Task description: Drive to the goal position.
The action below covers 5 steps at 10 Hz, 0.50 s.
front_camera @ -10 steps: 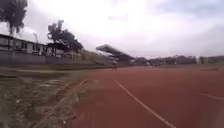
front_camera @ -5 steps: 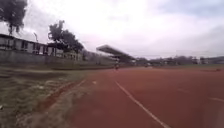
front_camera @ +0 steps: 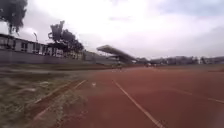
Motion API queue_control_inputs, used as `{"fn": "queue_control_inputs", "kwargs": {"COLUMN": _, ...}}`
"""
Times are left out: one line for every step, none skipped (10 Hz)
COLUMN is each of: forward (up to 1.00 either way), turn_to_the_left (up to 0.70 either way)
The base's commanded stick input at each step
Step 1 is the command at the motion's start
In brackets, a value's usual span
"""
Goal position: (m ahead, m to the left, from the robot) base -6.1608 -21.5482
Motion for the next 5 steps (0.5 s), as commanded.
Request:
{"fn": "queue_control_inputs", "kwargs": {"forward": 0.70, "turn_to_the_left": 0.00}}
{"fn": "queue_control_inputs", "kwargs": {"forward": 0.70, "turn_to_the_left": 0.00}}
{"fn": "queue_control_inputs", "kwargs": {"forward": 0.70, "turn_to_the_left": 0.00}}
{"fn": "queue_control_inputs", "kwargs": {"forward": 0.70, "turn_to_the_left": 0.00}}
{"fn": "queue_control_inputs", "kwargs": {"forward": 0.70, "turn_to_the_left": 0.00}}
